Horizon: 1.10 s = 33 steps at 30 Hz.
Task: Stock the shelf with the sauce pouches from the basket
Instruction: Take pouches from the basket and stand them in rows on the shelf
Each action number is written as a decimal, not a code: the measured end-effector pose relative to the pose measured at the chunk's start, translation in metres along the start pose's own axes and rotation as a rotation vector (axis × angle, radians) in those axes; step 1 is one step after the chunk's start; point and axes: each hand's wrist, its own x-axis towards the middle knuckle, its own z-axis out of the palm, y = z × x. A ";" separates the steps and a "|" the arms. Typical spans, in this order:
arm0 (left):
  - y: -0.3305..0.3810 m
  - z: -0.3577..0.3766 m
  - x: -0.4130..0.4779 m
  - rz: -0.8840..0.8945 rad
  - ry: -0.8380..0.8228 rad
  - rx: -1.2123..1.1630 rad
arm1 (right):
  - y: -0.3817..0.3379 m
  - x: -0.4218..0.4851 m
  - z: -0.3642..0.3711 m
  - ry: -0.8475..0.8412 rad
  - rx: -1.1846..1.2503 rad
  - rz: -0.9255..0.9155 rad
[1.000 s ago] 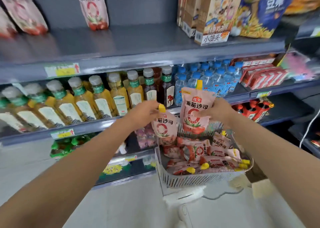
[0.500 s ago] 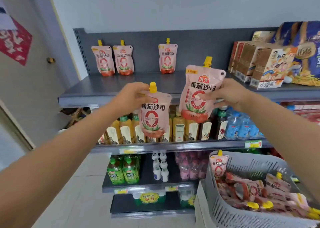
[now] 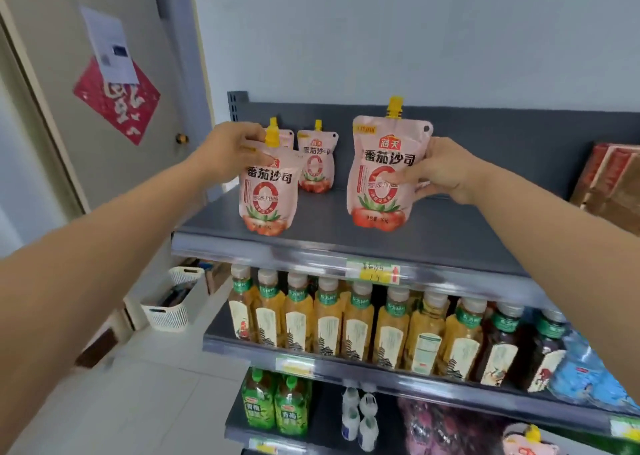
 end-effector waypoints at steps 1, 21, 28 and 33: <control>-0.008 -0.002 0.010 -0.011 0.016 0.025 | 0.001 0.014 0.001 -0.018 0.005 -0.004; -0.136 -0.001 0.159 -0.013 0.016 0.007 | 0.034 0.158 0.046 0.029 -0.039 0.061; -0.167 0.008 0.185 0.026 -0.029 -0.040 | 0.032 0.189 0.063 0.100 -0.029 0.071; -0.178 0.012 0.193 0.054 -0.031 -0.051 | 0.034 0.210 0.067 0.088 -0.072 0.082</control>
